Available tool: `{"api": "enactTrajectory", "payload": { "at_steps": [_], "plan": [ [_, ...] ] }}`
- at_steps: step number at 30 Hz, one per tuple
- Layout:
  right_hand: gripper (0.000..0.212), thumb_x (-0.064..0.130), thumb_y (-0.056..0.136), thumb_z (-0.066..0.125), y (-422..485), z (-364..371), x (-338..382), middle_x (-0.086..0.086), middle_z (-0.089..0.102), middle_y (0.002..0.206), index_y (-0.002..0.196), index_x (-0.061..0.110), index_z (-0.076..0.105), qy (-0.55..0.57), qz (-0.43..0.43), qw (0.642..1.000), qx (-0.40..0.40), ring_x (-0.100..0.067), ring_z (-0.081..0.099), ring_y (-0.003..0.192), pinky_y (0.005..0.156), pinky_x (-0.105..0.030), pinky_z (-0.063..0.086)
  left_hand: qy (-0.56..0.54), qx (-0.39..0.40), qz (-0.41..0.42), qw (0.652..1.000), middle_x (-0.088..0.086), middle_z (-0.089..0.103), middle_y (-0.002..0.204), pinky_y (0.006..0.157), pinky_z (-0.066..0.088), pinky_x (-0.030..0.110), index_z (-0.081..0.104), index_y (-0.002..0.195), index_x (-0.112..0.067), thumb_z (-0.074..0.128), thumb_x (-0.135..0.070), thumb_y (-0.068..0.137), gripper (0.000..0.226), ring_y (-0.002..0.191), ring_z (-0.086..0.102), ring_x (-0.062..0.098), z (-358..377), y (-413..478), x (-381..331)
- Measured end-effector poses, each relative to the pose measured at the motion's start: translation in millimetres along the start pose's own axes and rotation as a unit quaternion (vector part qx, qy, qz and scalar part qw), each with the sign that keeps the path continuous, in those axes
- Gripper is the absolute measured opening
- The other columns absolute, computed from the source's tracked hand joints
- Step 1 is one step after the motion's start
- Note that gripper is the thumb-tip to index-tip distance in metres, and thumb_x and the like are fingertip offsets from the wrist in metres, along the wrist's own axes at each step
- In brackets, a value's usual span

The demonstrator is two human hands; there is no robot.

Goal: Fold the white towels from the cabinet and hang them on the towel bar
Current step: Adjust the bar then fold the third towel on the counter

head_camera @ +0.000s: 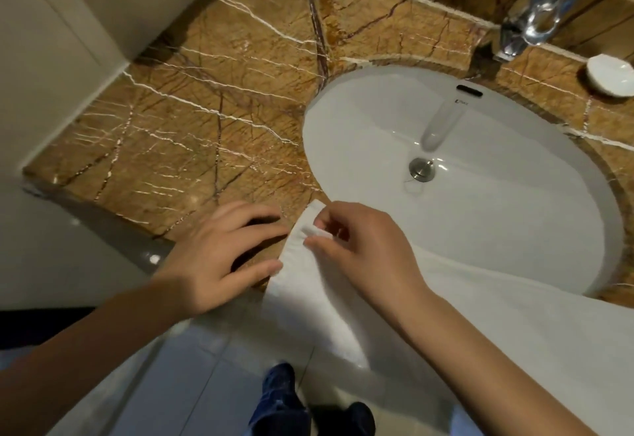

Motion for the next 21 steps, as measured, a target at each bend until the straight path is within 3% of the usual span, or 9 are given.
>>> {"api": "enactTrajectory", "payload": {
  "at_steps": [4,6,8,13,16,21],
  "plan": [
    [0.017,0.029,0.083,0.071,-5.5,-14.3,-8.1,0.009,0.056,0.066,0.075,0.024,0.056,0.079,0.011,0.997,-0.019,-0.006,0.051,0.063,0.060,-0.029,0.041,-0.191,-0.031,-0.071,0.979,-0.013,0.065,0.077,0.067,0.045,0.015,0.072,0.087,-0.026,0.060,-0.055,0.071,0.036,0.074,0.058,0.003,11.5,-9.6,-23.3],
    [0.015,0.030,0.085,0.068,-4.2,-16.4,-9.4,0.009,0.058,0.069,0.078,0.024,0.057,0.103,0.002,0.995,-0.014,-0.007,0.052,0.064,0.060,-0.025,0.040,-0.206,-0.012,-0.086,0.975,-0.011,0.063,0.067,0.061,0.043,0.013,0.069,0.074,-0.031,0.059,-0.062,0.064,0.034,0.069,0.058,0.006,20.9,-15.4,-28.7],
    [0.013,0.034,0.084,0.066,-1.3,-17.0,-13.5,0.013,0.057,0.068,0.079,0.028,0.056,0.108,0.003,0.994,-0.029,-0.004,0.050,0.062,0.058,-0.019,0.036,-0.231,-0.007,-0.106,0.967,-0.015,0.063,0.067,0.062,0.044,0.011,0.062,0.070,-0.040,0.061,-0.061,0.064,0.021,0.070,0.059,0.003,22.8,-19.5,-26.8],
    [0.018,0.032,0.081,0.072,13.7,-4.9,-32.8,0.020,0.053,0.059,0.072,0.032,0.056,0.071,0.076,0.994,-0.028,-0.001,0.048,0.059,0.055,-0.020,0.031,-0.383,0.027,-0.196,0.902,0.003,0.072,0.084,0.055,0.050,0.017,0.066,0.083,-0.029,0.073,-0.024,0.080,0.009,0.070,0.066,0.014,27.8,-33.0,-16.0],
    [0.017,0.037,0.077,0.074,17.8,3.7,-33.9,0.017,0.055,0.063,0.074,0.032,0.059,0.027,0.082,0.996,-0.020,-0.002,0.051,0.065,0.059,-0.028,0.037,-0.374,0.041,-0.223,0.899,-0.010,0.072,0.080,0.055,0.048,0.013,0.067,0.078,-0.042,0.071,-0.014,0.081,0.028,0.068,0.066,0.002,31.5,-38.6,-13.4],
    [0.014,0.042,0.079,0.071,19.6,6.0,-30.1,0.019,0.047,0.059,0.082,0.032,0.062,-0.028,0.058,0.997,-0.046,-0.007,0.047,0.066,0.055,-0.027,0.032,-0.275,0.003,-0.249,0.929,-0.022,0.069,0.073,0.050,0.040,0.005,0.069,0.078,-0.034,0.077,-0.020,0.075,0.016,0.057,0.059,-0.009,33.3,-43.6,-15.9]
  ]
}}
Point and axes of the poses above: each hand's wrist, its own y-axis towards the middle knuckle, its own z-axis out of the palm, x = y × z, the point moved 3 cm from there along y, towards the middle knuckle
